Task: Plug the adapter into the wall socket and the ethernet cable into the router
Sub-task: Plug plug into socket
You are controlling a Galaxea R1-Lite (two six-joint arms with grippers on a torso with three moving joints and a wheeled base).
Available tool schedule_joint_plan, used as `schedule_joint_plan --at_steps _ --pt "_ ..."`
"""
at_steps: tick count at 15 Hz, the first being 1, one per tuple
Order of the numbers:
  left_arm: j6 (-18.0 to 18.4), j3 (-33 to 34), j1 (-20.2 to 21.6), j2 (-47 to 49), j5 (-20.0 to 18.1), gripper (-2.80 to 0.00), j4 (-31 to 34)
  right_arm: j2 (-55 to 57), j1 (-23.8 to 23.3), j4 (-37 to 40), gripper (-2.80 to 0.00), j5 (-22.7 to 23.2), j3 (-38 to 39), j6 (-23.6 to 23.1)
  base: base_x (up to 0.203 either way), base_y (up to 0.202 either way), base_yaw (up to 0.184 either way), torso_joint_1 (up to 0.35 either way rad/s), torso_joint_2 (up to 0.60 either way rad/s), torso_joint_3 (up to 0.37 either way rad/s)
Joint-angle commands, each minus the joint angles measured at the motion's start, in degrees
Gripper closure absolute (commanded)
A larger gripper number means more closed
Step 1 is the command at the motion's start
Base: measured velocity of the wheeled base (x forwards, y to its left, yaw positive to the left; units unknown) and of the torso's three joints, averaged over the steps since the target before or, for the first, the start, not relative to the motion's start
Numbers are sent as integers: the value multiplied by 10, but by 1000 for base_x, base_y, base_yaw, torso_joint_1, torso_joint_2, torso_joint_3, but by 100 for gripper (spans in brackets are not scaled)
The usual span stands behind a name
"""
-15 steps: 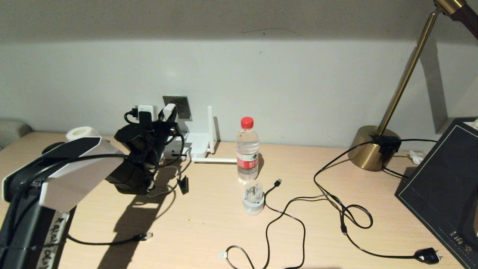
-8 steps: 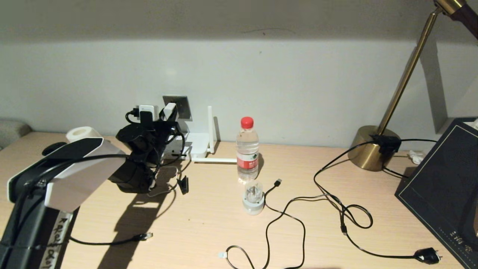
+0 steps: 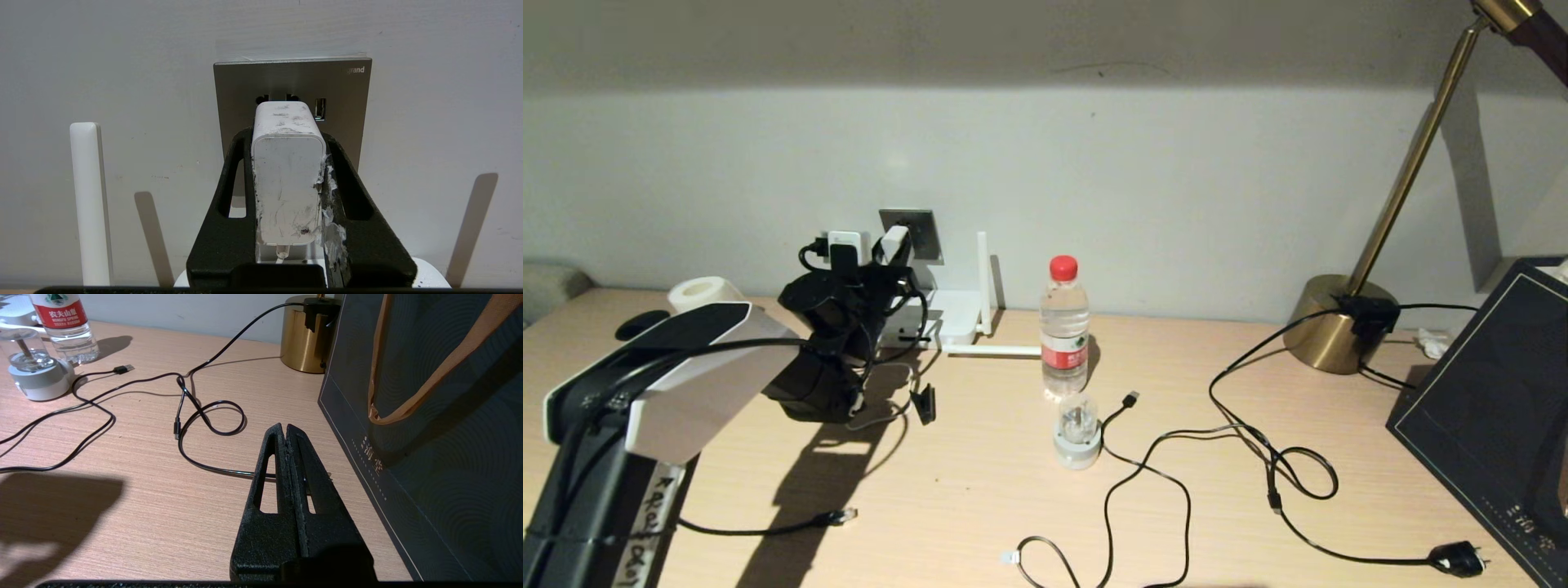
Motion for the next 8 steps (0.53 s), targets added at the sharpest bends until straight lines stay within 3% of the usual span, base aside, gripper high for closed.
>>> schedule_joint_plan --at_steps 1,8 --pt "1 -1 0 6 0 0 -4 0 0 -1 0 0 20 0 0 0 0 0 0 0" --pt "1 -27 3 23 0 0 -2 0 0 -1 0 0 20 0 0 0 0 0 0 0"
